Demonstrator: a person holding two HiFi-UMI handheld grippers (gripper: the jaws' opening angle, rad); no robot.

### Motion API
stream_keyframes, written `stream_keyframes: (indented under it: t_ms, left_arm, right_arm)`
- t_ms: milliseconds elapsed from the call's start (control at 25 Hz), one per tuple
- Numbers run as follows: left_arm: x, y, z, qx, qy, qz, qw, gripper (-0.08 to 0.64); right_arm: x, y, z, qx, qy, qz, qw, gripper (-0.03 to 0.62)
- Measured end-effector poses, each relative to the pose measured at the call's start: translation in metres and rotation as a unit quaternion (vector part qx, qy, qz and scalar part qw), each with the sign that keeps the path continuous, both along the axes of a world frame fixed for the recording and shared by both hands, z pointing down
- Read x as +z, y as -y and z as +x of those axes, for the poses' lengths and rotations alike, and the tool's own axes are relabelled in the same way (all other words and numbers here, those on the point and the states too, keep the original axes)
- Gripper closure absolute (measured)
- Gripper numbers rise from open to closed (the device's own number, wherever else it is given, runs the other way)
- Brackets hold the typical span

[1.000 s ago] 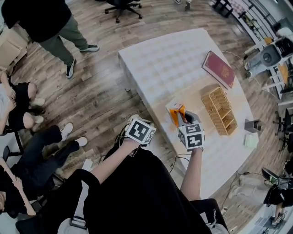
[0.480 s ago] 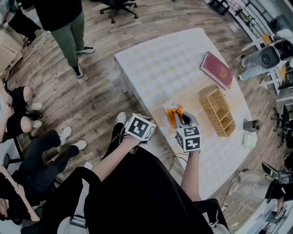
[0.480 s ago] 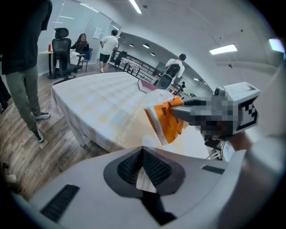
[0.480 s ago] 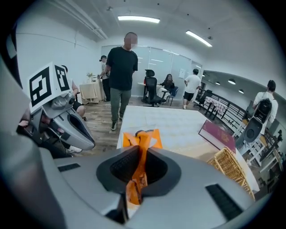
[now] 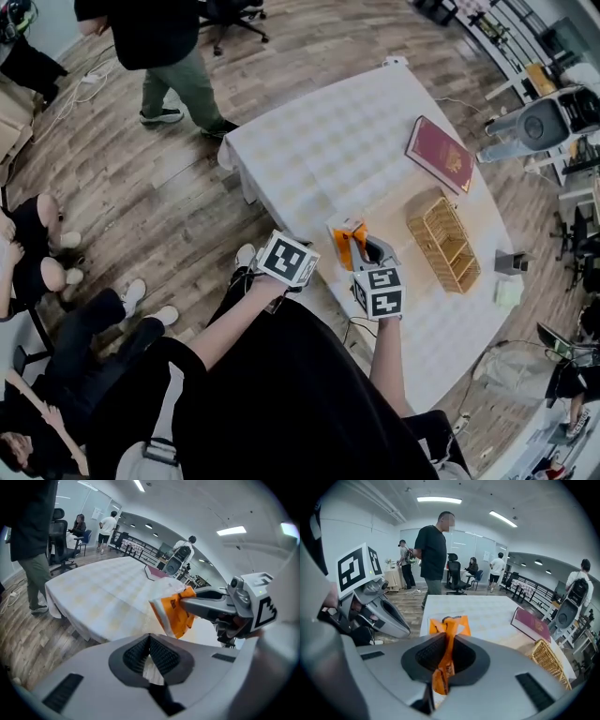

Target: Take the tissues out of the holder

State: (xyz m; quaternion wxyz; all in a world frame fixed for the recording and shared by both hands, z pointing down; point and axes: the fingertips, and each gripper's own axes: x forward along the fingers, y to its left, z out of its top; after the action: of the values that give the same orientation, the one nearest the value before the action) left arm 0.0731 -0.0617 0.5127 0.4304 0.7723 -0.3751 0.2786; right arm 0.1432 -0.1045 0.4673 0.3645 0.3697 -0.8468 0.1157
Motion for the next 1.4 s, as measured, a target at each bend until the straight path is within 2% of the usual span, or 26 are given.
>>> stream_keyframes:
  t_ms: [320,680,1160,1400]
  left_arm:
    - [0.001,0.04,-0.032,0.008,-0.002,-0.002,1.0,0.56]
    - [0.002,0.068,-0.08,-0.001,-0.007,-0.009,0.9999,0.56]
    - [0.007,0.098,-0.166,-0.038,-0.009,-0.01,0.9992,0.56]
    - [0.01,0.102,-0.201,-0.051,-0.011,-0.024,0.9984,0.56]
  right_arm:
    - [-0.001,0.045,-0.029,0.009,-0.006,0.002,1.0,0.558]
    - [0.004,0.081,-0.078,0.007,-0.009,-0.009,1.0,0.558]
    - [0.014,0.133,-0.15,-0.003,-0.018,-0.016,1.0,0.558]
    - [0.018,0.151,-0.188,-0.019,-0.02,-0.024,0.999,0.558]
